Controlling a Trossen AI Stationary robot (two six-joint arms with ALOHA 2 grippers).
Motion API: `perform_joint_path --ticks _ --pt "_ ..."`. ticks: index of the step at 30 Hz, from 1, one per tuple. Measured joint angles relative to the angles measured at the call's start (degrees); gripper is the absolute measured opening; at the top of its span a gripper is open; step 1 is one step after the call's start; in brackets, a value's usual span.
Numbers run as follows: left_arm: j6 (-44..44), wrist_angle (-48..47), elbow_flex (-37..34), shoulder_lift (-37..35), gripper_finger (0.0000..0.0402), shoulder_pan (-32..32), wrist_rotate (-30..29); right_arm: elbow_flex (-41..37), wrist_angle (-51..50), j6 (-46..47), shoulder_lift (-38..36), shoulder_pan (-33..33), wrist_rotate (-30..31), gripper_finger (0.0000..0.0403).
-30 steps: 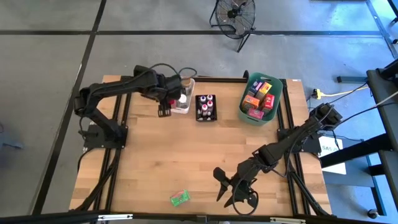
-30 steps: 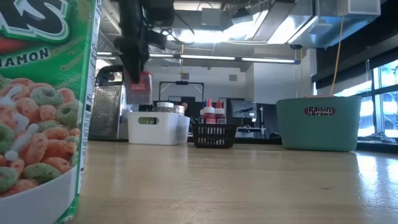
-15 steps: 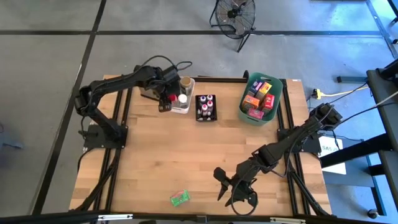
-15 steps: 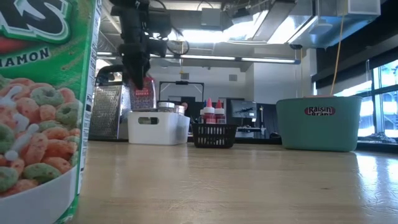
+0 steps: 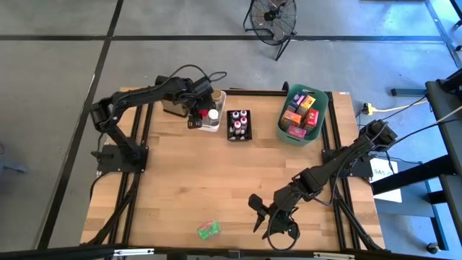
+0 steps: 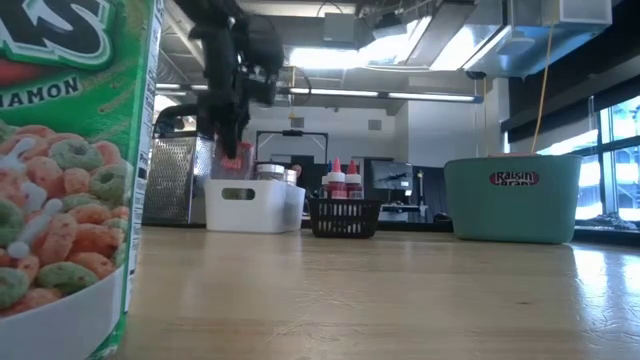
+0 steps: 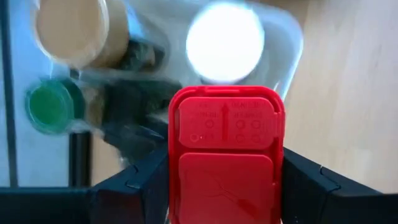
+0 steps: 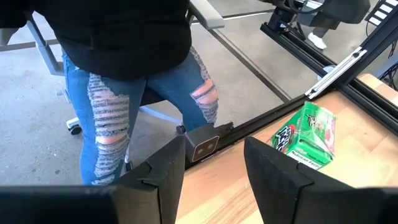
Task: Pick & Place Kitchen Items
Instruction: Put the red seasoning can into the white bin
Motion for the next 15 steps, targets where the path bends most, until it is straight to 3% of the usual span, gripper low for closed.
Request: perform_joint_path --ticks 15 --pt "-1.13 0.28 -0.29 1.79 0.022 0.72 3.17 0.0 -0.11 0.17 0.0 -0.01 0.02 0.0167"
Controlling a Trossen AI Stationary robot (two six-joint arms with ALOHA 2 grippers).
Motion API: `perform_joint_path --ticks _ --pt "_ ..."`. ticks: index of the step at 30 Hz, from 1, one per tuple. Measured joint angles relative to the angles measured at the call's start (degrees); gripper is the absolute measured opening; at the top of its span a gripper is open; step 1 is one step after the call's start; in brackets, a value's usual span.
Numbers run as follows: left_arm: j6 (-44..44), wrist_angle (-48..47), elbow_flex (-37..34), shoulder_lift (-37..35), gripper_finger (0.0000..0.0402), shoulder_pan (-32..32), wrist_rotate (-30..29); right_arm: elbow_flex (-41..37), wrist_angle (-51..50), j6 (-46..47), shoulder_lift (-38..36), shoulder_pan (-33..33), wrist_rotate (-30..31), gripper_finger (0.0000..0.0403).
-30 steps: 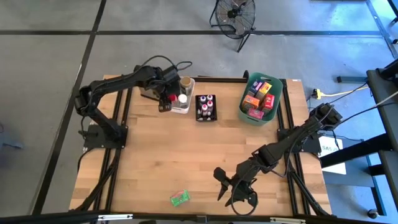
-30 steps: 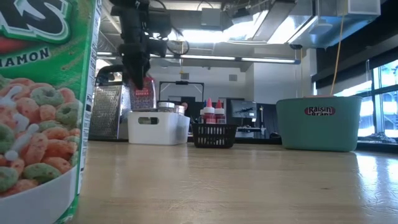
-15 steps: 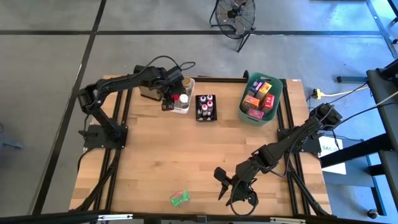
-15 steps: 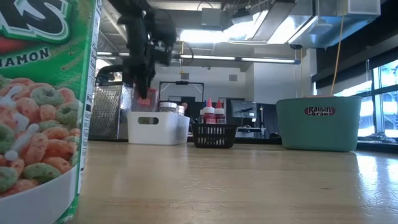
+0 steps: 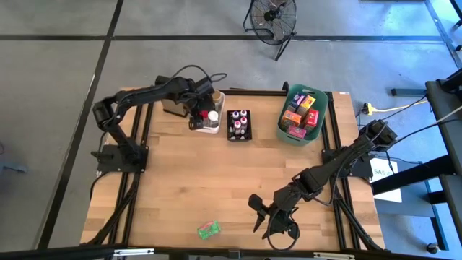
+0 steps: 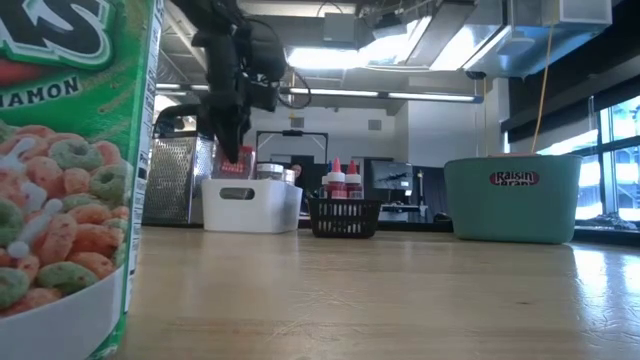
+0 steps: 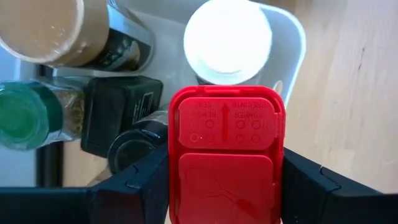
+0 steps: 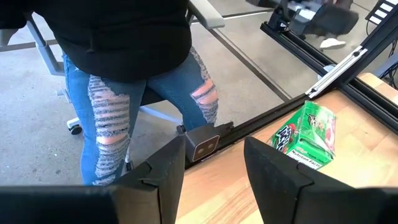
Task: Pick & Place Kitchen Items
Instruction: Put the red seasoning can into the white bin, then put the green cereal box into the green bin
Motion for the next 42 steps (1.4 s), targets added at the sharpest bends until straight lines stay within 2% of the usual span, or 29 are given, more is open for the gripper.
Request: perform_joint_path --ticks 6,20,26,31,34,42 --pt "-1.46 0.09 0.0 2.87 0.0227 0.0 0.42 0.0 0.0 0.22 0.0 0.0 0.02 0.0167" --pt "-0.36 0.87 0.0 3.48 0.0287 -0.15 0.68 -0.02 -0.58 0.22 0.22 0.01 0.03 0.0167" --pt "-5.29 1.45 1.43 2.76 0.0296 -0.15 -6.41 -0.02 -0.59 -1.39 1.77 -0.45 0.15 0.0167" --pt "-10.94 -1.29 2.25 -2.16 0.0294 -3.17 -14.7 -0.02 -0.33 -2.11 2.34 -2.38 0.15 0.0167" --pt "-15.48 -5.33 2.25 -6.54 0.0296 -6.31 -17.78 -0.02 -0.33 -1.29 2.34 -3.59 0.15 0.0167" --pt "-30.94 -13.9 -0.73 -18.64 0.0297 -18.87 -17.87 -0.04 1.04 -1.51 2.34 -6.39 0.13 0.0167"
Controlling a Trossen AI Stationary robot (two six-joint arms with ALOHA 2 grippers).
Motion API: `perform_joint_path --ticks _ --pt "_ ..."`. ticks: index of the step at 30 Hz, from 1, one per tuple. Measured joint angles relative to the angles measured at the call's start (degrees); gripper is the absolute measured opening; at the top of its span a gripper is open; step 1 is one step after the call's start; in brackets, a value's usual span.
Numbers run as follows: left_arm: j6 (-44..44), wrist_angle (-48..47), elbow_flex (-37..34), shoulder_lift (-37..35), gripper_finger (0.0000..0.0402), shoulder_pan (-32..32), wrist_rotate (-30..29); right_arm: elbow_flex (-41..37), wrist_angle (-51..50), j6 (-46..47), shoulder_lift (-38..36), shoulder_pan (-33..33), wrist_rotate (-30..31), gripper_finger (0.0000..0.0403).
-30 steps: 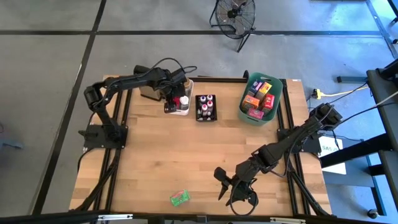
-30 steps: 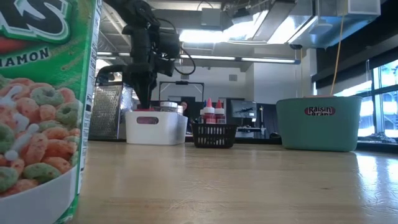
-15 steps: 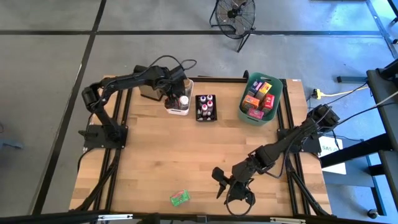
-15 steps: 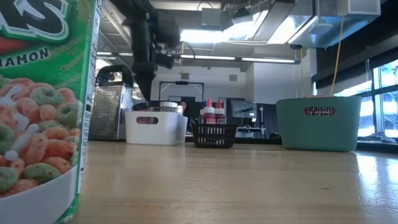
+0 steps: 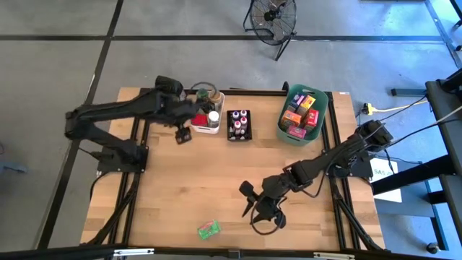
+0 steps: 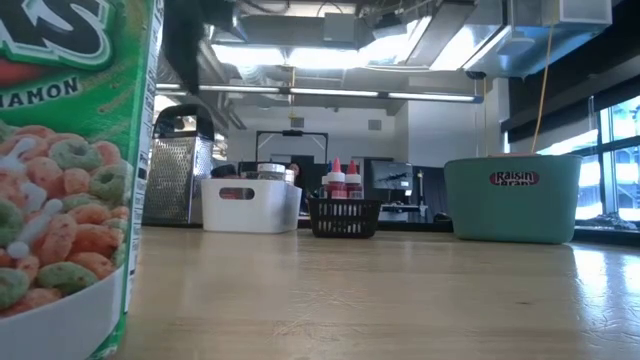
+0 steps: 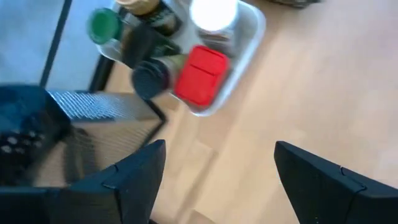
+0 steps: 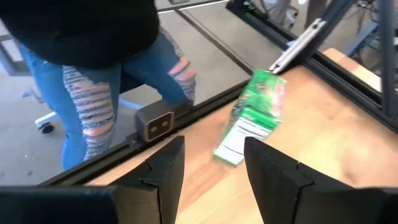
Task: Pick & Place Kitchen Items
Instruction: Put the green cereal box into the green bin
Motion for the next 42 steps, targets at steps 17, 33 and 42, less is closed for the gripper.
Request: perform_joint_path --ticks 17,33,42 --pt "-31.53 8.39 -15.76 -8.81 0.0298 -35.64 -0.59 -0.02 4.57 6.06 0.0 3.7 -0.15 0.0167" --pt "-37.06 25.0 -23.55 -8.2 0.0297 -52.56 -7.63 -0.02 5.92 4.33 0.0 6.95 1.63 0.0167" --pt "-37.07 27.29 -24.49 -8.2 0.0295 -52.94 -7.82 -0.02 9.29 9.28 0.0 5.79 3.06 0.0167"
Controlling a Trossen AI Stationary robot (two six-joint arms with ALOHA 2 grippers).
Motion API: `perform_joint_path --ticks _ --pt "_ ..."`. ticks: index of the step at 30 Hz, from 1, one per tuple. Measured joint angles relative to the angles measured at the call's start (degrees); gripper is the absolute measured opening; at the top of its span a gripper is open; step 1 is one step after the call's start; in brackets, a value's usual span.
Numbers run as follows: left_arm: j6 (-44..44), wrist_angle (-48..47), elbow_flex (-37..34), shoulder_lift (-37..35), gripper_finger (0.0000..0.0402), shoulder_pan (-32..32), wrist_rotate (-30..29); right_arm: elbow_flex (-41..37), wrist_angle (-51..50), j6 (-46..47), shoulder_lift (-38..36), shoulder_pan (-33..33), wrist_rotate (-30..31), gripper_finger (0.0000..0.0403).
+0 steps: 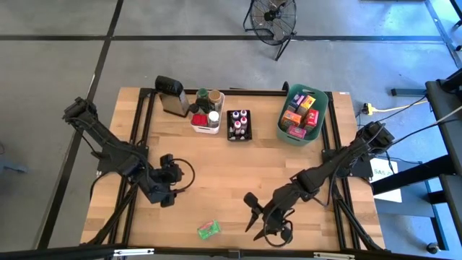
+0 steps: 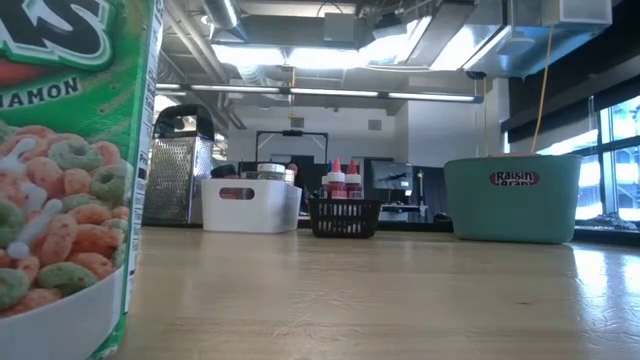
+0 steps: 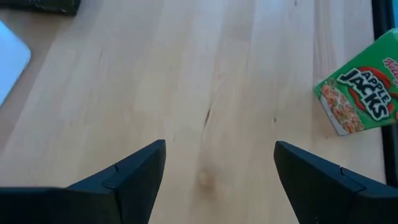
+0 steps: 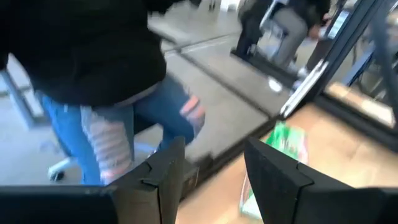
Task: Pick & Place Kitchen Items
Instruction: Put the green cereal box into the green bin
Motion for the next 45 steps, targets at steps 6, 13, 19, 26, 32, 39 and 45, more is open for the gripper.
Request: perform_joint_path --ticks 6,13,19,26,32,39,45 --pt "-0.51 0.01 0.0 0.0 0.0295 -1.2 -2.79 0.0 4.4 2.5 -0.02 -1.5 0.04 0.0168" --pt "-3.9 0.01 0.0 0.0 0.0297 -3.5 -3.08 0.0 3.3 -3.73 -0.02 -2.21 3.87 0.0203" --pt "-4.55 -0.05 0.0 0.0 0.0297 -5.95 -5.29 0.0 3.89 -5.16 -0.02 -4.77 -0.46 0.0234" --pt "-4.55 -0.05 0.0 0.0 0.0297 -7.96 -5.86 0.0 3.13 -0.25 -0.02 -6.92 2.53 0.0241" --pt "-1.75 -0.07 0.0 0.0 0.0297 -8.23 -8.63 0.0 -0.32 0.35 0.4 -4.24 16.81 0.0241" --pt "1.37 -0.07 0.0 0.0 0.0295 -8.23 -10.48 0.0 2.02 -4.81 0.44 -0.18 24.28 0.0241" --pt "1.08 -0.07 0.0 0.0 0.0294 -8.23 -10.5 0.02 2.13 -0.32 0.44 0.38 24.84 0.0242"
